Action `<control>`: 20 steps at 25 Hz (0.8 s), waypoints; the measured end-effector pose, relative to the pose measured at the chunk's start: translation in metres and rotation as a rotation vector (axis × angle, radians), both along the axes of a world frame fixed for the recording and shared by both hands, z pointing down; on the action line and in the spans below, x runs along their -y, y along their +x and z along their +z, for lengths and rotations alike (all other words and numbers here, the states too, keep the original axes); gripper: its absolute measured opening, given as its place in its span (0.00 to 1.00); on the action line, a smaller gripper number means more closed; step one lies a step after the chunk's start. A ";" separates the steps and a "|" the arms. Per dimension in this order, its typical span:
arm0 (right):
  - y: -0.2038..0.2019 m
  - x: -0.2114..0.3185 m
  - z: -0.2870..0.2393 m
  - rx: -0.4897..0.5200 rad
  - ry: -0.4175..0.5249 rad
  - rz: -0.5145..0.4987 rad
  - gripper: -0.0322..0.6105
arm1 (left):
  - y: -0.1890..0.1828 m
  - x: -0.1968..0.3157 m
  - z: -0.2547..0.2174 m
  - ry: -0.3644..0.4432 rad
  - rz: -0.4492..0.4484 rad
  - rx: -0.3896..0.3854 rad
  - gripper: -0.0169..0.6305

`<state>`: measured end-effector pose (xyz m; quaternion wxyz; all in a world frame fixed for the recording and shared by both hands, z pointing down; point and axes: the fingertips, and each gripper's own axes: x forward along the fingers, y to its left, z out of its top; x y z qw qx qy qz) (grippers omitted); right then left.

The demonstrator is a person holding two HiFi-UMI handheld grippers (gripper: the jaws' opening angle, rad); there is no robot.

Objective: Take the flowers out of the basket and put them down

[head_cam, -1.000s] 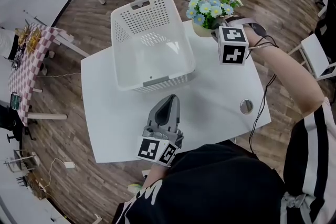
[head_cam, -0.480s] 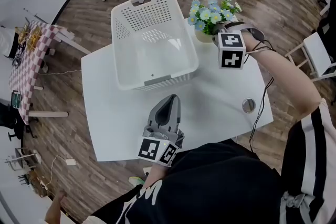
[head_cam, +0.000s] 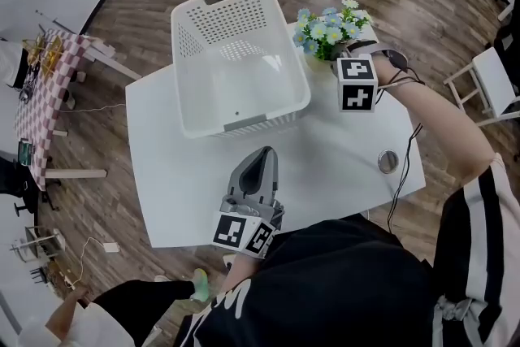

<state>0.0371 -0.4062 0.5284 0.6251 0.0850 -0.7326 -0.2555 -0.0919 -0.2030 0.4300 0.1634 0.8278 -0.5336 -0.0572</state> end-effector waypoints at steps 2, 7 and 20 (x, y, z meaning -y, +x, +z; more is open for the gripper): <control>0.000 0.000 0.005 -0.007 -0.005 -0.004 0.15 | -0.001 0.001 0.002 -0.005 0.000 0.000 0.03; 0.000 -0.001 0.016 -0.036 0.000 -0.022 0.15 | -0.004 0.002 0.003 -0.012 -0.002 0.001 0.03; 0.001 -0.008 0.034 -0.060 -0.039 -0.029 0.15 | -0.006 0.002 0.005 -0.022 -0.010 0.004 0.03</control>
